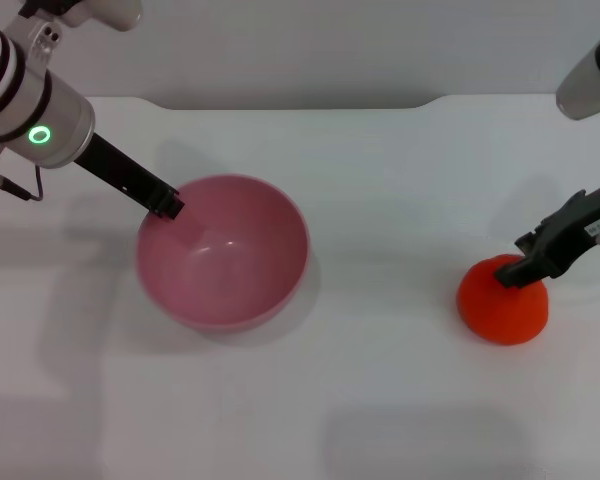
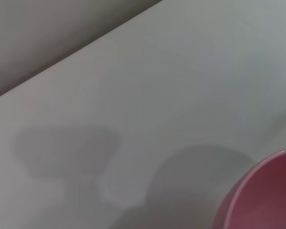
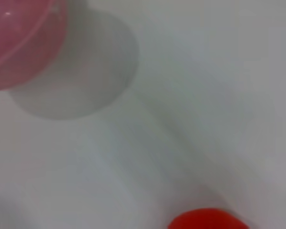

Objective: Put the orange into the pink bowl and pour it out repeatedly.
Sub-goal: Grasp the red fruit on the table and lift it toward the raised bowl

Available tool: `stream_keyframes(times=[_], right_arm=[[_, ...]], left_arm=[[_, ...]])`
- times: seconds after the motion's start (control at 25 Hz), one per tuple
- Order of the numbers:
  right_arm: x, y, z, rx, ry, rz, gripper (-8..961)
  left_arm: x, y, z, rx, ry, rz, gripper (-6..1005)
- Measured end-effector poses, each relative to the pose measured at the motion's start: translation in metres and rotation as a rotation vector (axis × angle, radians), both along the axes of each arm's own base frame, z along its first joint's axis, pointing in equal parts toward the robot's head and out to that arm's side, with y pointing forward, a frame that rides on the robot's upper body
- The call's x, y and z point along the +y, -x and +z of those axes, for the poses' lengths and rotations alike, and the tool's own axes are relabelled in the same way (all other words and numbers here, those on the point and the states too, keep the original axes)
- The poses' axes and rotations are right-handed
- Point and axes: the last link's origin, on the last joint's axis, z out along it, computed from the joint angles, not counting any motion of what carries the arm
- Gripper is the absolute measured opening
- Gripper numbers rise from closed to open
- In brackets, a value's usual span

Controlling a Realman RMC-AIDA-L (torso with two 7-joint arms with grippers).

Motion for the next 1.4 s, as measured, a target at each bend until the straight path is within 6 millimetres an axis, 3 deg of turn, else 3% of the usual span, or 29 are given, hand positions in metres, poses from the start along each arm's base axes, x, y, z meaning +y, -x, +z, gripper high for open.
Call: stream_keyframes(times=[0.6, 0.84, 1.04, 1.24, 1.4], right_arm=[[0.003, -0.014, -0.015, 0.001, -0.008, -0.034, 475], [0.003, -0.012, -0.017, -0.011, 0.002, -0.020, 244], [0.004, -0.010, -0.017, -0.014, 0.001, -0.012, 207], [0.011, 0.003, 0.001, -0.001, -0.096, 0.032, 173], [0.020, 0.040, 0.035, 0.015, -0.267, 0.128, 151]], left_arm=[[-0.001, -0.002, -0.003, 0.014, 0.017, -0.006, 41], [-0.002, -0.001, -0.003, 0.015, 0.020, -0.006, 41], [-0.003, -0.001, -0.003, 0.015, 0.022, -0.004, 41], [-0.003, -0.003, -0.003, 0.015, 0.027, -0.009, 41], [-0.003, -0.006, -0.003, 0.017, 0.034, -0.017, 41]])
